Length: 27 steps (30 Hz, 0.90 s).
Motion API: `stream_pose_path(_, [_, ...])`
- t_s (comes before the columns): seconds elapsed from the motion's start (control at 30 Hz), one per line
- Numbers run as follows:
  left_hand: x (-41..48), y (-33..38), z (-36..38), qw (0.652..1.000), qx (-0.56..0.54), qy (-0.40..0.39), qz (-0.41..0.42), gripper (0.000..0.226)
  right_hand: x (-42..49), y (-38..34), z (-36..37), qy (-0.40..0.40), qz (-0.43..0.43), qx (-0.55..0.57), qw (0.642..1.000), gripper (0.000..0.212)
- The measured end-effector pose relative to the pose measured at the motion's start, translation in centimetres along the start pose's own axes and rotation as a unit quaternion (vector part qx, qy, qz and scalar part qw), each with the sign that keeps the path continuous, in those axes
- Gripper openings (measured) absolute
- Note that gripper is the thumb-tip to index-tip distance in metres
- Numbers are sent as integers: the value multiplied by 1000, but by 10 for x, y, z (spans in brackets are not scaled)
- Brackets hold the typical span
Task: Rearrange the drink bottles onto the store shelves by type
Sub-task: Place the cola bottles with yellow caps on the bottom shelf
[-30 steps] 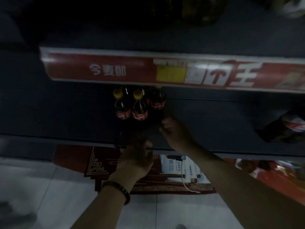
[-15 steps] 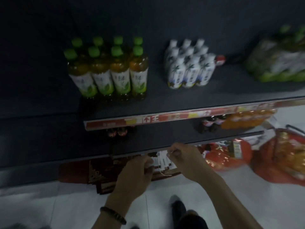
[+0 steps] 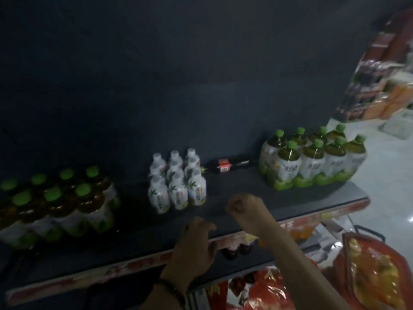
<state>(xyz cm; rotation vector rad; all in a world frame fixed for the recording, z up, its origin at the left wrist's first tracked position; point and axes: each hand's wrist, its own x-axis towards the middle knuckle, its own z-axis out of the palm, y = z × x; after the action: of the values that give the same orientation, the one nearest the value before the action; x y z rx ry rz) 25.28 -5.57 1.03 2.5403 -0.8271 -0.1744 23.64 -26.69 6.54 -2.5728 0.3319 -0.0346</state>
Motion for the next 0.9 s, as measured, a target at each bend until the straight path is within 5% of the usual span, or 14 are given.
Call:
stream_pose_path(0.17, [73,38,23,990,72,-90,-86,60,114,55,-24,-21,-33,-85,996,38])
stream_pose_path(0.3, [86,47,38,978,105,-137,-114,65,183,68,-28,-54,-27,-109,992,66])
stream_pose_path(0.57, [101,42,24,985,78,-120,-101,50,229,77,-15,-103,-53,-181,977,119])
stream_pose_path(0.77, [96,34,31,987,39,-88,-127,49,222,75,-10,-70,-64,-247,964,109])
stream_pose_path(0.9, [93,33,33,987,-3,-83,-136,49,208,82,-9,-159,-64,-323,931,103])
